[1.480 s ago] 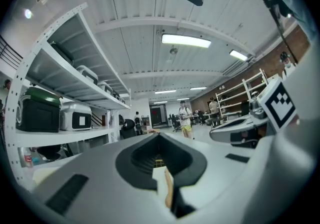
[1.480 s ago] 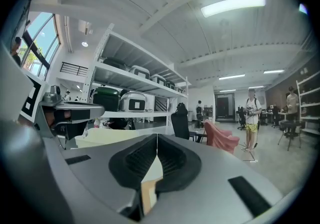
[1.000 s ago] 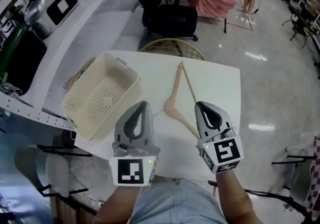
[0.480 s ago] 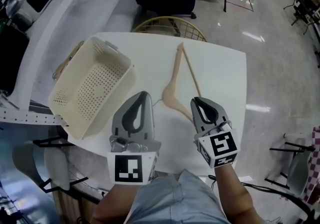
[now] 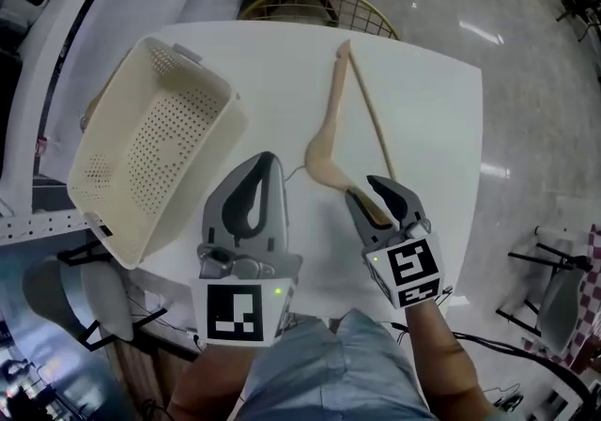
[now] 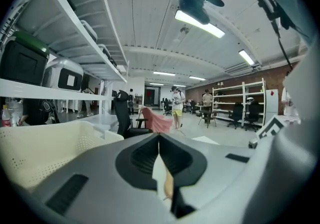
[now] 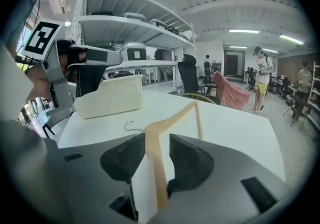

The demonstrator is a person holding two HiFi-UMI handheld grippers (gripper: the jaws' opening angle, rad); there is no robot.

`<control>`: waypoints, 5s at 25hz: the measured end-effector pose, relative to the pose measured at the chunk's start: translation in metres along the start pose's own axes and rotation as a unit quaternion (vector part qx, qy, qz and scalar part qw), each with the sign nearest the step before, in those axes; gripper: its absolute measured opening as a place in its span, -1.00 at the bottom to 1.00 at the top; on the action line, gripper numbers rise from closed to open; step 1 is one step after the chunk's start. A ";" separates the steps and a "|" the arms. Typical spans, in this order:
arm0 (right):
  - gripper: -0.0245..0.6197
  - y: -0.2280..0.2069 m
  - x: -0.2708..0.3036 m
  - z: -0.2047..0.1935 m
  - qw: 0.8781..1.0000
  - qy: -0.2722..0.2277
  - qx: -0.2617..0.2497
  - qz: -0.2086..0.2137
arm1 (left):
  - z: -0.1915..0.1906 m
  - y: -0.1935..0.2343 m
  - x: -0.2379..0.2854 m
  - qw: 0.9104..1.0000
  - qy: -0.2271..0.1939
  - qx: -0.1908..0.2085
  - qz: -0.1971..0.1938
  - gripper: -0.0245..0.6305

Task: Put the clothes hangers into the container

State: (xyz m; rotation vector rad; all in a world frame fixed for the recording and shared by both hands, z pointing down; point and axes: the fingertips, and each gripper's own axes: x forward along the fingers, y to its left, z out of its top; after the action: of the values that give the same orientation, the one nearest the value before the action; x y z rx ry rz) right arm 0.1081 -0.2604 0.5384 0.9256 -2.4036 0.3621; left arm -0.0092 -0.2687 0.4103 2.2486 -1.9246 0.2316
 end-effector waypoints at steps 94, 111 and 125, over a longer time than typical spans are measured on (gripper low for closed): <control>-0.63 0.150 -0.101 0.124 0.985 -0.108 -0.119 0.059 | 0.061 0.032 -0.220 0.983 -0.110 0.057 0.135 -0.89; -0.63 0.266 -0.001 0.186 0.989 -0.102 -0.103 -0.004 | 0.058 0.208 -0.245 0.988 -0.119 0.064 0.076 -0.89; -0.63 0.283 0.027 0.206 0.990 -0.092 -0.103 -0.003 | 0.050 0.243 -0.231 0.989 -0.116 0.068 0.067 -0.89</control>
State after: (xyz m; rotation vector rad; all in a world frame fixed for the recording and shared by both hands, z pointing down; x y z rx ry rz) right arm -0.1809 -0.1560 0.3689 0.9056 -2.5454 0.0232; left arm -0.2845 -0.0944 0.3159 2.3223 -2.2461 0.1252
